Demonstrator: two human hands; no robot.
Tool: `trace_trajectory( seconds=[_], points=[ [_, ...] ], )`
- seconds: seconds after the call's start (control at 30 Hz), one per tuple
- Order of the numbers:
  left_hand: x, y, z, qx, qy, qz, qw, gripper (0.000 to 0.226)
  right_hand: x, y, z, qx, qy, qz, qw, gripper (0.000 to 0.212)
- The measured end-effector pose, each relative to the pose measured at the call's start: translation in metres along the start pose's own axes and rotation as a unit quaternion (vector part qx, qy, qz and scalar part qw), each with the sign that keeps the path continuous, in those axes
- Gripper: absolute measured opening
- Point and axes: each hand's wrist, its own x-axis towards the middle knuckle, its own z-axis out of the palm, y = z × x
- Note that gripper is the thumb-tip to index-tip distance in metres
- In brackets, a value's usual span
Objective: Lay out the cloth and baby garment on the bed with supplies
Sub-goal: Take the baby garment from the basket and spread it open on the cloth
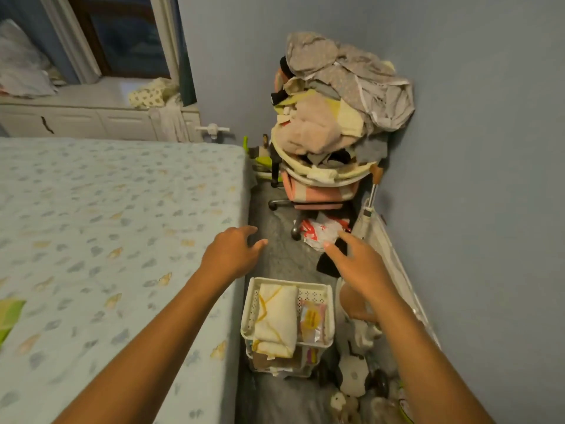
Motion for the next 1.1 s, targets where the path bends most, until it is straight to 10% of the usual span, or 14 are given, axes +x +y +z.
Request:
trace_trajectory(
  seconds=[0.67,1.1],
  points=[
    [0.067,-0.137,0.337,-0.106,-0.294,-0.18,0.933,0.086,0.075,0.206,0.305,0.01,-0.311,0.133,0.941,0.087],
    [0.048,-0.106,0.232,-0.309,-0.016,-0.12,0.943,0.081,0.098,0.114,0.245,0.114,-0.275,-0.016,0.954,0.091]
  ],
)
